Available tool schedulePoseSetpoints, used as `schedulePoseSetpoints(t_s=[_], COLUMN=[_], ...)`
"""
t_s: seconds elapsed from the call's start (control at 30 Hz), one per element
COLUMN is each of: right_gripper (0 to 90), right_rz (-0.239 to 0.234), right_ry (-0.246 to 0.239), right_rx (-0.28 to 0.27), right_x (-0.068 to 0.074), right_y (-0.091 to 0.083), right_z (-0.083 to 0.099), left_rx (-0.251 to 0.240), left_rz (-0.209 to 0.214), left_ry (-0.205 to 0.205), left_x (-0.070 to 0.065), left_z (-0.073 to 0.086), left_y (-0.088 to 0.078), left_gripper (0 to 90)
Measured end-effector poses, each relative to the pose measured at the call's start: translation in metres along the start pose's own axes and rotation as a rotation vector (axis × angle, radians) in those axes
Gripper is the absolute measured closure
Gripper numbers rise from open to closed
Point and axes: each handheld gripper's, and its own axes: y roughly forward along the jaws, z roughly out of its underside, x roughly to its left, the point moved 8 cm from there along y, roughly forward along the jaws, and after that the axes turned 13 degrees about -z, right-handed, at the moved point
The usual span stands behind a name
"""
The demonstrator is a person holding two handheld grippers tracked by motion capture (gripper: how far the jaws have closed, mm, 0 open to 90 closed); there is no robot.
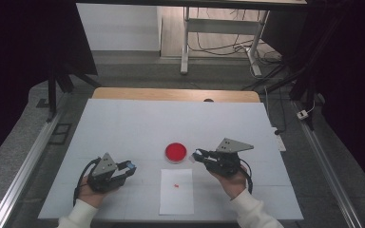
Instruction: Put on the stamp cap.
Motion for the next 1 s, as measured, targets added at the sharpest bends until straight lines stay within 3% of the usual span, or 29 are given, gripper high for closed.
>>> schedulePoseSetpoints(t_s=[1.0], right_gripper=[75.4], right_rz=[0.002], right_ry=[0.002], right_rx=[-0.003], right_x=[0.000], right_y=[0.001], right_z=[0.000], left_rx=[-0.011], left_rz=[0.052], left_ry=[0.056], left_x=[-0.030], left_z=[-0.027], left_y=[0.027], left_gripper=[65.2])
